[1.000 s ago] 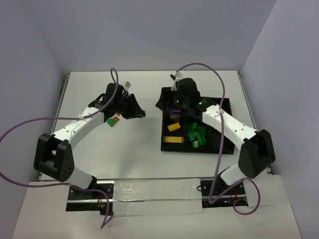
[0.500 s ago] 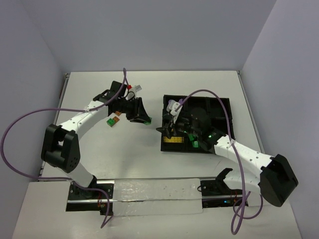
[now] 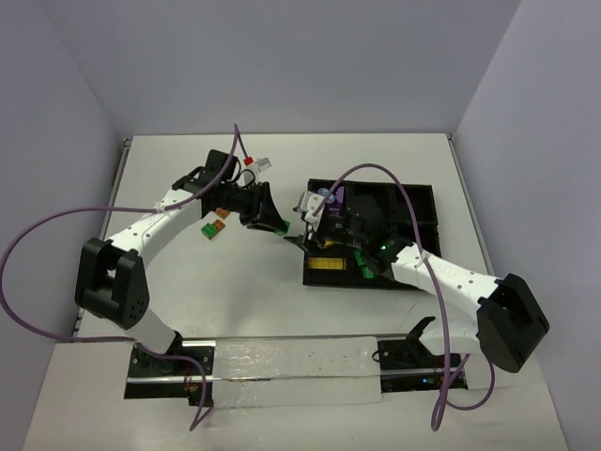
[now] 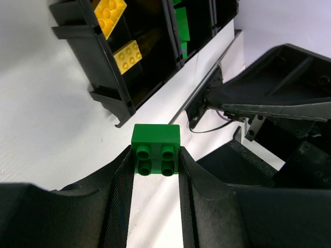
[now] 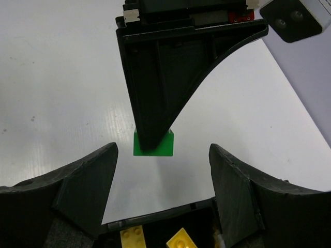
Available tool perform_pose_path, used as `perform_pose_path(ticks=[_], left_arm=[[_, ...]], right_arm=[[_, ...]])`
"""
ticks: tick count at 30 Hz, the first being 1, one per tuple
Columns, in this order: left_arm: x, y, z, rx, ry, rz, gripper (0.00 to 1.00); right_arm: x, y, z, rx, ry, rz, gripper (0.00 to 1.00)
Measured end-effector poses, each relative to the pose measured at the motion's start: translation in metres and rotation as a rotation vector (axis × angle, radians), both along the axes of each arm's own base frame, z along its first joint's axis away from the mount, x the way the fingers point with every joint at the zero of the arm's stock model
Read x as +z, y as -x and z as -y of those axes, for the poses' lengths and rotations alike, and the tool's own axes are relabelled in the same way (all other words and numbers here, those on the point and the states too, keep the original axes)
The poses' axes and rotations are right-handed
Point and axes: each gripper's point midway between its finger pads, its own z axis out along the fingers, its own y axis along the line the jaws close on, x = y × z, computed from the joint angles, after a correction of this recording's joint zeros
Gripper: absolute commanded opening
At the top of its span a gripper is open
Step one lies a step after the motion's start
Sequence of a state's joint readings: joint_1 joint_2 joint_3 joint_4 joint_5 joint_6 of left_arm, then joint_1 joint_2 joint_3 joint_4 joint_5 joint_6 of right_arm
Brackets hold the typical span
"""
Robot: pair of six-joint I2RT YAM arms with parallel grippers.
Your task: Sort the legos into containers by color
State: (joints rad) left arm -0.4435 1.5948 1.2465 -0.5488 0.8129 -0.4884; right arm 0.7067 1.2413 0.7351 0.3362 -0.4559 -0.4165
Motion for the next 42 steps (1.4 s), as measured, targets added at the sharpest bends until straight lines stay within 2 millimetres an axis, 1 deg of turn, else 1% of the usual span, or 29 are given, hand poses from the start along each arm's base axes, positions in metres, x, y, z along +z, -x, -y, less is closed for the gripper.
perform_pose_path(ticks=[5,9,12,13,19,20,22,23,25,26,27,28,29,30,31,32,33,34,35,36,40,42], left_arm=[[0.008,0.003,0.001,-0.013,0.021,0.012,0.00],[0.012,0.005,0.001,-0.022,0.033,0.014,0.00],[0.013,0.006,0.001,-0.025,0.037,0.014,0.00],[0.014,0.006,0.001,-0.025,0.038,0.016,0.00],[0.018,0.005,0.001,-0.025,0.048,0.031,0.00],[0.018,0.005,0.001,-0.024,0.049,0.033,0.00],[0.019,0.004,0.001,-0.023,0.051,0.038,0.00],[0.019,0.004,0.001,-0.023,0.052,0.039,0.00],[0.019,0.004,0.001,-0.023,0.052,0.041,0.00],[0.019,0.004,0.001,-0.023,0.052,0.041,0.00],[0.019,0.004,0.001,-0.023,0.052,0.041,0.00],[0.019,0.003,0.001,-0.022,0.052,0.042,0.02],[0.019,0.003,0.001,-0.022,0.053,0.043,0.07],[0.019,0.003,0.001,-0.021,0.052,0.043,0.29],[0.019,0.003,0.001,-0.018,0.049,0.044,0.46],[0.018,0.002,0.001,-0.015,0.045,0.045,0.55],[0.018,0.002,0.000,-0.012,0.040,0.046,0.74],[0.016,0.001,-0.001,-0.006,0.029,0.047,0.86],[0.014,0.000,-0.002,-0.001,0.017,0.049,0.91],[0.012,-0.001,-0.003,0.004,0.005,0.053,0.92],[0.006,-0.005,-0.010,0.034,-0.051,0.062,0.94],[0.006,-0.009,-0.013,0.049,-0.078,0.076,0.94]], right_arm=[[0.001,-0.004,-0.006,0.017,0.016,0.017,0.74],[-0.005,-0.006,-0.011,0.030,0.030,0.006,0.71],[-0.012,-0.006,-0.013,0.034,0.041,-0.007,0.62],[-0.013,-0.007,-0.013,0.033,0.043,-0.009,0.57],[-0.014,-0.006,-0.015,0.036,0.039,-0.020,0.46],[-0.014,-0.005,-0.015,0.037,0.037,-0.020,0.41],[-0.014,-0.005,-0.015,0.035,0.035,-0.025,0.35],[-0.014,-0.005,-0.016,0.034,0.032,-0.027,0.30],[-0.014,-0.005,-0.016,0.033,0.029,-0.026,0.13],[-0.014,-0.005,-0.016,0.032,0.027,-0.027,0.07],[-0.014,-0.006,-0.015,0.030,0.026,-0.029,0.02],[-0.014,-0.006,-0.016,0.028,0.024,-0.031,0.00],[-0.014,-0.006,-0.015,0.027,0.024,-0.032,0.00],[-0.014,-0.006,-0.015,0.024,0.023,-0.034,0.00],[-0.014,-0.006,-0.015,0.022,0.023,-0.036,0.00],[-0.014,-0.006,-0.015,0.020,0.022,-0.039,0.00],[-0.015,-0.006,-0.015,0.017,0.022,-0.041,0.00],[-0.016,-0.007,-0.014,0.013,0.022,-0.042,0.00],[-0.017,-0.007,-0.014,0.007,0.022,-0.043,0.00],[-0.017,-0.008,-0.013,0.000,0.022,-0.044,0.00],[-0.025,-0.009,-0.009,-0.026,0.028,-0.058,0.00],[-0.030,-0.010,-0.007,-0.037,0.034,-0.067,0.00]])
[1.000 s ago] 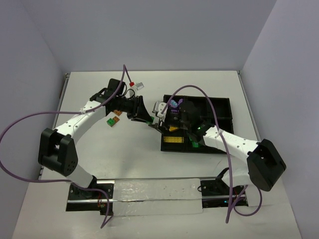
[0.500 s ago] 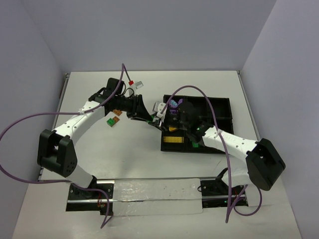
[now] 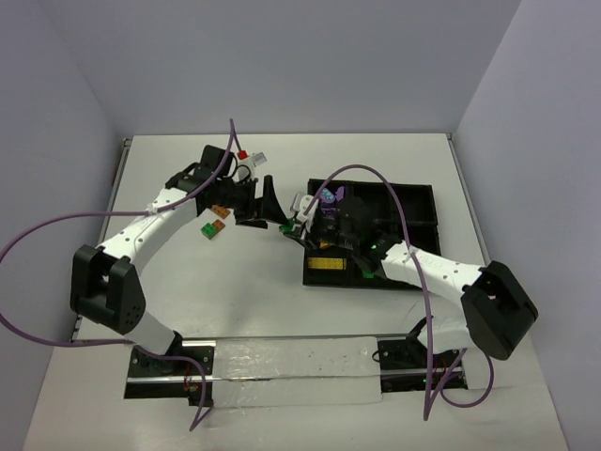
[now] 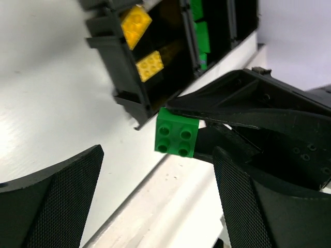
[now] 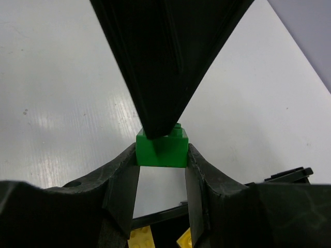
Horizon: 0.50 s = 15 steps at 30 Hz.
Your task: Sort the legos into containers by color
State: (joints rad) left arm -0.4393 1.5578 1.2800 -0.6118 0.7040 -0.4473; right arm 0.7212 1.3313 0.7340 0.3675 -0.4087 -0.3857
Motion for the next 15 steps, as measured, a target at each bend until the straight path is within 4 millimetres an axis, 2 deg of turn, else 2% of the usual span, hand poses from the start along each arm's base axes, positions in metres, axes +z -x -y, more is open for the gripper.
perform_pose_path(ticks=[8,12,15], left_arm=[[0.013,-0.030,-0.018,0.111,-0.118,0.099,0.94],[0.005,-0.046,-0.041,0.211,-0.195,0.103,0.92],[-0.006,-0.058,-0.065,0.301,-0.262,0.098,0.91]], right_arm=[[-0.010,-0.001,0.015,-0.070,0.007,-0.024,0.00],[-0.013,0.000,0.037,-0.141,-0.001,-0.035,0.00],[-0.012,-0.001,0.057,-0.205,-0.015,-0.043,0.00]])
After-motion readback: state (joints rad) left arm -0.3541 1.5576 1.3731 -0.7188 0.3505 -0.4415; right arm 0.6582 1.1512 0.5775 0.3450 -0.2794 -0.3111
